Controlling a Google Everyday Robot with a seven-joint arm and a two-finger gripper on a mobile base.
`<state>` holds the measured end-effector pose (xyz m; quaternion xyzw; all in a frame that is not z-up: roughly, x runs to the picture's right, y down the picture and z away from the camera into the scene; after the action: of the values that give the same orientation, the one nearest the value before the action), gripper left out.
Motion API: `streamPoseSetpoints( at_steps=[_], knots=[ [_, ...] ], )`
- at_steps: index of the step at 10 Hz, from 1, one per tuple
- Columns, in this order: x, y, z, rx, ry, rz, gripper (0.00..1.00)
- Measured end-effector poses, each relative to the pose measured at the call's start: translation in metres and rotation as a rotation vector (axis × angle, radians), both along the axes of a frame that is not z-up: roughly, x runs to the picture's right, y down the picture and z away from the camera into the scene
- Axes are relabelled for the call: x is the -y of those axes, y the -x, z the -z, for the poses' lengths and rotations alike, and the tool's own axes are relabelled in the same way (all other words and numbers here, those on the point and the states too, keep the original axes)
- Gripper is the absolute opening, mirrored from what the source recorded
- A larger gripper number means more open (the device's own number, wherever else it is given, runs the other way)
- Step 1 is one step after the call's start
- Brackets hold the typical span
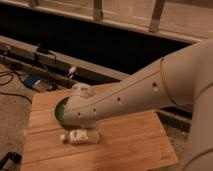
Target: Place the bottle in the ceramic bowl
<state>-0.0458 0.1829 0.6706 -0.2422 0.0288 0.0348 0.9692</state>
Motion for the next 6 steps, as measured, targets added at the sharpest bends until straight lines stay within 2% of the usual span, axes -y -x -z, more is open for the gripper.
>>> streamPoseSetpoints(
  at_steps=[1,3,6],
  knots=[
    [-0.01,-0.001,-0.006,0.056,-0.001,-0.048,0.8],
    [-0.026,0.005,-0.021,0.173,-0.012,-0.096,0.8],
    [-0.024,0.025,-0.027,0.228,-0.022,-0.081,0.8]
  ],
)
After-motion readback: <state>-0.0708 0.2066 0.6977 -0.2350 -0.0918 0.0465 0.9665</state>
